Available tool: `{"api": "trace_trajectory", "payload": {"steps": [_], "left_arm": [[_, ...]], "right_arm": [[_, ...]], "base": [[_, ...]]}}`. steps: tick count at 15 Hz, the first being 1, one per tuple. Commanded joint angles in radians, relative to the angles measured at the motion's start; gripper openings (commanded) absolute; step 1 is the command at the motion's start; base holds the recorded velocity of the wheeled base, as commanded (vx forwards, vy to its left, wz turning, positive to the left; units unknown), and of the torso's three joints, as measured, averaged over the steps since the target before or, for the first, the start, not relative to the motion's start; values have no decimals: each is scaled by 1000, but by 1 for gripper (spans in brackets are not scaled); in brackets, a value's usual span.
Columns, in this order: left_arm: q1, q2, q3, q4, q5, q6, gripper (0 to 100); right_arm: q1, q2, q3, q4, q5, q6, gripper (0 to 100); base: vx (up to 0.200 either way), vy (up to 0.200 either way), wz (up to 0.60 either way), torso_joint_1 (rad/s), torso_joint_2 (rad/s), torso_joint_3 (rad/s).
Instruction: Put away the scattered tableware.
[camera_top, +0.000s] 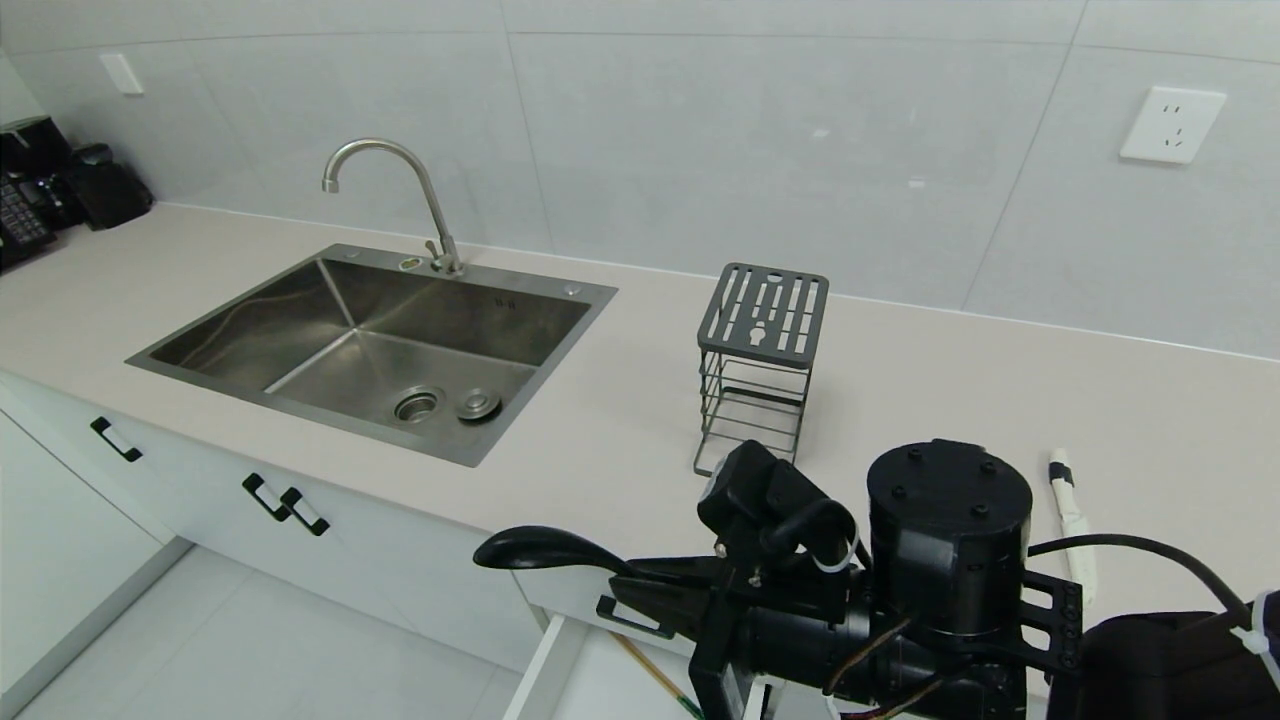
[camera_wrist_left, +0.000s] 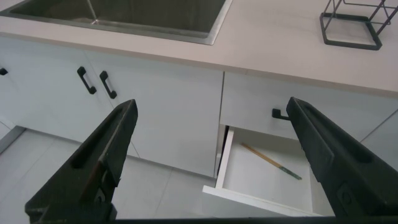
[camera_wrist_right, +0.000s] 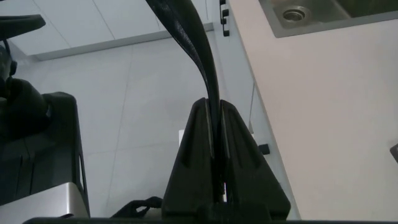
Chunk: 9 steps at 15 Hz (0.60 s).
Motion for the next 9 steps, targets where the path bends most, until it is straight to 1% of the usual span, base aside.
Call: {"api": "trace_trajectory", "payload": {"steps": [1, 2, 4, 9], "left_arm": [[0, 0, 0, 0, 0, 0, 100], [0, 0, 0, 0, 0, 0, 100], [0, 0, 0, 0, 0, 0, 100], [0, 0, 0, 0, 0, 0, 100]], "right_arm": [[2, 3, -4, 0, 1, -2, 0], [2, 1, -6, 0, 1, -2, 0], [34, 0, -23, 0, 1, -3, 0], [38, 0, -36, -4, 1, -5, 0]], "base": [[0, 0, 0, 0, 0, 0], [0, 0, 0, -76, 168, 90], [0, 0, 0, -166, 330, 154], [0, 0, 0, -207, 416, 207]]}}
